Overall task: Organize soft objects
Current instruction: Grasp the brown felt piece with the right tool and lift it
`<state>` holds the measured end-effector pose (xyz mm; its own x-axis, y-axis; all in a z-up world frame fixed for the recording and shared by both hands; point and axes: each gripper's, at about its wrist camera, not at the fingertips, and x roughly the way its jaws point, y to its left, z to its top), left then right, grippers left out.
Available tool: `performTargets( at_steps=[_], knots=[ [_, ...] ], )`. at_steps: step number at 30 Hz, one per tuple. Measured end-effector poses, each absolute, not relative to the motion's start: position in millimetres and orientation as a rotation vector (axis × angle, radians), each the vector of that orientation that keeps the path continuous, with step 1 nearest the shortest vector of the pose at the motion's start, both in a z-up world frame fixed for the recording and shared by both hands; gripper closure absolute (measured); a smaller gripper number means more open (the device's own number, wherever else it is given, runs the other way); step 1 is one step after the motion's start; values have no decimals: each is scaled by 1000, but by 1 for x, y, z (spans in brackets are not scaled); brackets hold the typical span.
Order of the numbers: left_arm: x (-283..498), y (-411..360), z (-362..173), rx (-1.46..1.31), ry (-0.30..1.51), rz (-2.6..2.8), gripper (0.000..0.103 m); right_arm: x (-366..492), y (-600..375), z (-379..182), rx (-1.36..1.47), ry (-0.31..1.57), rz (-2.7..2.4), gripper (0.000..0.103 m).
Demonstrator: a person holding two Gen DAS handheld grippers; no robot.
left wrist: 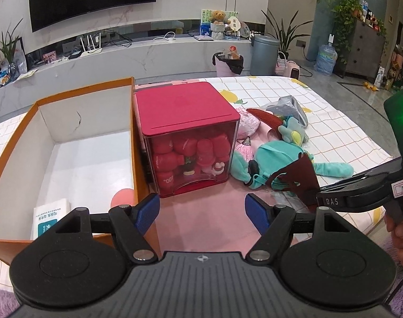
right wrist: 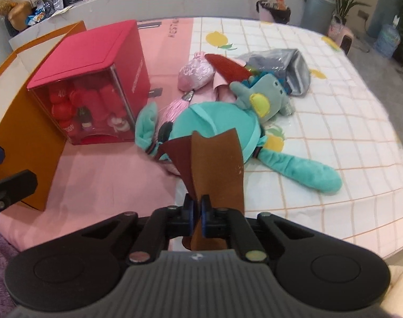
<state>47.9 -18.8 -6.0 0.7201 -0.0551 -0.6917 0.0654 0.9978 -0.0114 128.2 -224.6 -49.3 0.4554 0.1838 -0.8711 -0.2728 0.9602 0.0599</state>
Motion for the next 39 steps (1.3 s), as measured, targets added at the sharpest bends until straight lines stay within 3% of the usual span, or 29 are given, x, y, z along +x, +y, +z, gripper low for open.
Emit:
performTargets(
  at_steps=[2,4,7,8,14,26,28,32,35,36,39],
  knots=[
    [48,-20,-7,20,764,-65,17,133,-224,-56,-112,1087,260,82],
    [48,-20,-7,21,765,-65,17,136,-221,-61,-164,1101,181,24],
    [47,-21,-7,25,767,-69,17,143,-224,-62,-171,1082,129,3],
    [47,-21,-7,27,767,-70,17,145,-226,-64,-162,1093,126,2],
    [46,-23,-8,35,772,-87,17,172,-235,-91,-132,1244,64,2],
    [46,-21,-15,3,818,-114,17,174,-226,-93,-139,1205,159,5],
    [46,-21,-15,5,819,-111,17,173,-227,-91,-118,1193,190,20],
    [46,-22,-16,13,819,-109,17,166,-225,-86,-122,1161,234,40],
    [46,-23,-16,19,820,-106,17,163,-225,-82,-117,1150,237,66],
    [45,-23,-17,23,819,-105,17,162,-225,-81,-115,1149,234,80],
    [45,-23,-18,30,817,-103,17,154,-224,-78,-128,1140,235,89]
  ],
)
